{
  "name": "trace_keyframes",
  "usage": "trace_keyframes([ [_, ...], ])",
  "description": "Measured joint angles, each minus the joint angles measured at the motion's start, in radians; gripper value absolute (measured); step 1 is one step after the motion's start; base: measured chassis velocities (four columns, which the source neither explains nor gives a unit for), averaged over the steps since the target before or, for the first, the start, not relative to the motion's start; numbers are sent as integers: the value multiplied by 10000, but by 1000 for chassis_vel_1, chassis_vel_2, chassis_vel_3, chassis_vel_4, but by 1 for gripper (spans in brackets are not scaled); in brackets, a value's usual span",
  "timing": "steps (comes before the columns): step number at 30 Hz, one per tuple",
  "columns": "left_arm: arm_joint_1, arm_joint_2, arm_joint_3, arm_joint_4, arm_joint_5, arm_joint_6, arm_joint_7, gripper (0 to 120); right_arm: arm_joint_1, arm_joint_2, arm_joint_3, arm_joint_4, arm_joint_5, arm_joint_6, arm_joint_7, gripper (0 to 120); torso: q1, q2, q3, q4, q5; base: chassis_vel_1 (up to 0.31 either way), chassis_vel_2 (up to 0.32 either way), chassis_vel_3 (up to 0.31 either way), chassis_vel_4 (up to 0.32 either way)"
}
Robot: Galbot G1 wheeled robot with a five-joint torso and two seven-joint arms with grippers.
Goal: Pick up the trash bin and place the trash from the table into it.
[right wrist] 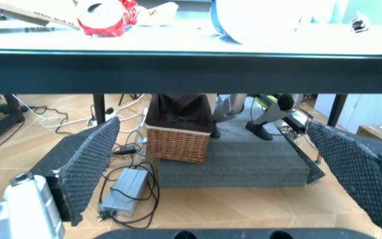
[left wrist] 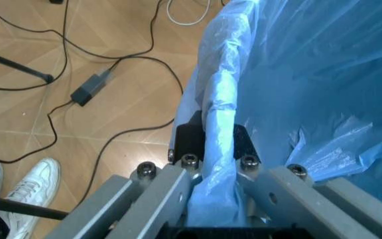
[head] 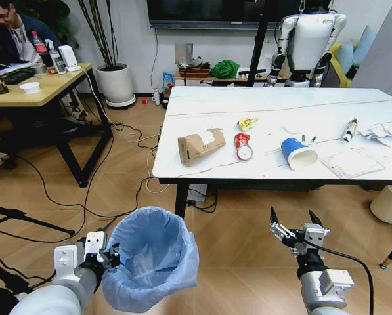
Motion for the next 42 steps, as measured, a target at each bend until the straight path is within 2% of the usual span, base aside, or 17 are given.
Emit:
trace_keyframes([
  [42,-40,-29,14,0,-70,0,38,0,-53,0,-3,69,-19,0,4,100,808,1854,1045,0,0,0,0,0,0],
])
